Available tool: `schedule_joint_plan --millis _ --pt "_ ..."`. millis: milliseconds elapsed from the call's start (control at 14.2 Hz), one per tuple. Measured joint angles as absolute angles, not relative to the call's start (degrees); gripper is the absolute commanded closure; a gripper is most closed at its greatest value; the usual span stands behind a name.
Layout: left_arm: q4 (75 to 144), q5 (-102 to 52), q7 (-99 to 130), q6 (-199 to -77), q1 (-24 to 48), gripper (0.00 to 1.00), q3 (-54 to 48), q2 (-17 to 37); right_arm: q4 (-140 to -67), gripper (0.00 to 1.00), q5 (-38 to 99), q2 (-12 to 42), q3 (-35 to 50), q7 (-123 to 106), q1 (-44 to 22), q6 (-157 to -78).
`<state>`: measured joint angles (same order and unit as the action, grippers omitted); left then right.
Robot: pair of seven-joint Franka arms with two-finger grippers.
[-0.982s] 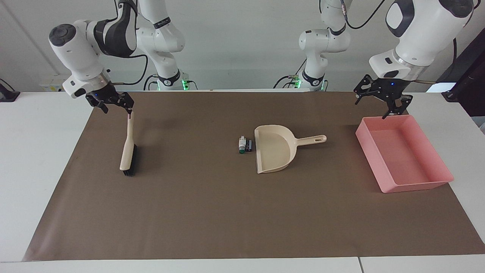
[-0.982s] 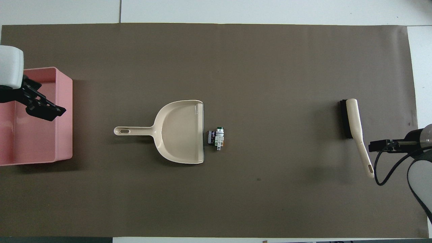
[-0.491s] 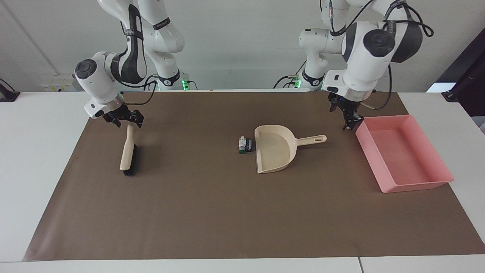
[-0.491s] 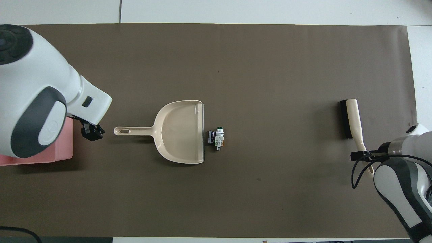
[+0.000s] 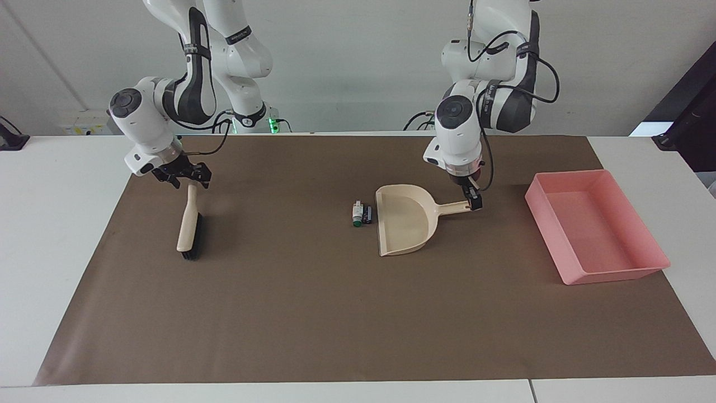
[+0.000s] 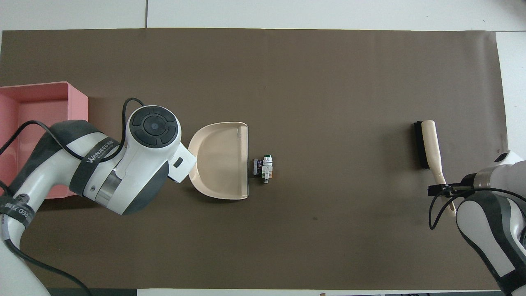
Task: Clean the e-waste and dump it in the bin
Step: 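Grasp the dustpan handle with the left gripper while the right gripper reaches the brush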
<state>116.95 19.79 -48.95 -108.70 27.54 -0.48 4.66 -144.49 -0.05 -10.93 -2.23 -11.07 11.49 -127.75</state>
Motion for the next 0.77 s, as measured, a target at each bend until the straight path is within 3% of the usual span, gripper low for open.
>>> schedule_joint_plan --millis 211,351,421,491,702,772 --pt "117.9 21.3 -44.6 -111.9 29.7 0.18 -0.5 7.9 -144.0 0.56 0.1 -10.9 -2.1 -11.1 11.5 -127.8" --pt "118.1 22.3 -42.4 -112.8 31.0 0.21 -0.5 9.8 -143.8 0.90 0.2 -10.9 -2.1 -11.1 11.5 -127.8" --pt "118.3 22.5 -42.0 -112.8 31.3 0.22 -0.5 10.1 -143.8 1.00 0.3 -10.9 -2.1 -11.1 11.5 -127.8" --pt "118.6 22.5 -41.8 -112.8 31.4 0.27 -0.5 10.1 -143.8 1.00 0.8 -10.9 -2.1 -11.1 11.4 -127.8" --pt "118.7 22.8 -40.5 -113.1 31.4 0.60 -0.4 10.1 -143.8 1.00 2.3 -10.9 -2.0 -11.4 11.4 -127.8" --pt "118.7 23.5 -40.0 -113.8 31.4 0.83 -0.4 10.1 -143.5 1.00 2.3 -10.8 -1.9 -11.4 11.4 -127.7"
